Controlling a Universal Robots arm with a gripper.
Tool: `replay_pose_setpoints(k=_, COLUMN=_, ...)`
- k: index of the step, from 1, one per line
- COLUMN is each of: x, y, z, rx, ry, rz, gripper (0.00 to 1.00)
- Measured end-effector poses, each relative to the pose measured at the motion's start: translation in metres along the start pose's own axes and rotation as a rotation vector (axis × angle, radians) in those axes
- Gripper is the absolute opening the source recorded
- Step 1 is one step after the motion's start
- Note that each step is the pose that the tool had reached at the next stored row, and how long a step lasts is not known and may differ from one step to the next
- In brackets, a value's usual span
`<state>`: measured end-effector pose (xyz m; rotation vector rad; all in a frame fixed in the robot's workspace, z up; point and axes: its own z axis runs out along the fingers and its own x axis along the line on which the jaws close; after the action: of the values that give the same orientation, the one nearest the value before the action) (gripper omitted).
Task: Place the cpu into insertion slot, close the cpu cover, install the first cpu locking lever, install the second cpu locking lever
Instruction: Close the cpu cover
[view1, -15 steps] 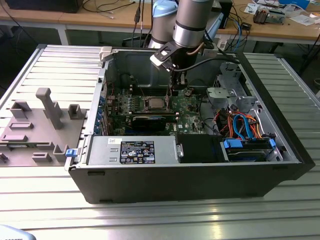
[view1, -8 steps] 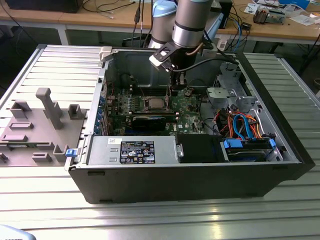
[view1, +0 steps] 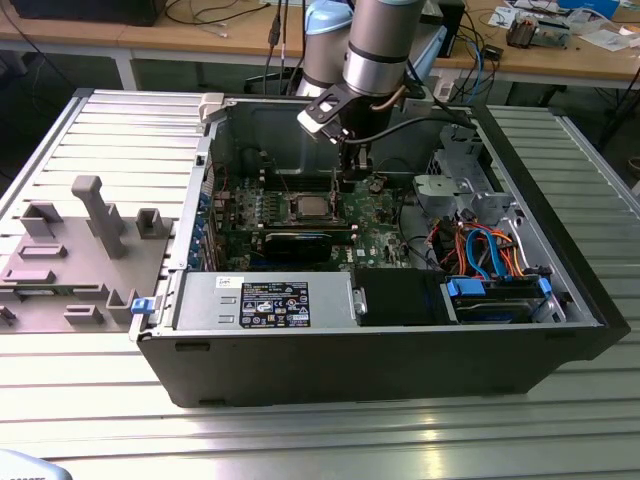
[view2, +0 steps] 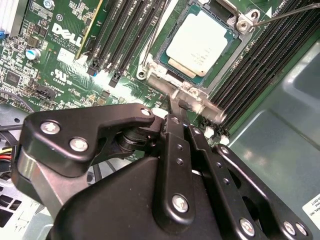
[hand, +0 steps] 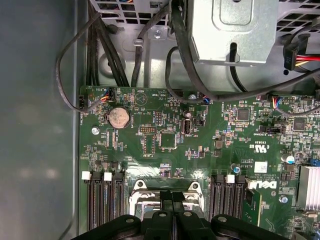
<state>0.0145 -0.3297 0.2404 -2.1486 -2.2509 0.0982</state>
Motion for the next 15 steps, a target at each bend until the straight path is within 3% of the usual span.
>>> replay_pose_setpoints(k=5, x=0.0000, y=-0.0009, z=0.0003, rx=0.0000, ry=0.0000, rz=0.000, gripper=0.11)
replay_pose_setpoints(k=7, x=0.0005, y=-0.0043, z=0.0117, rx=0.0000, ry=0.0000, rz=0.000, gripper=0.11)
replay_pose_setpoints(k=15, x=0.0005, y=-0.0042, z=0.0138, rx=0.0000, ry=0.0000, rz=0.000, gripper=0.11)
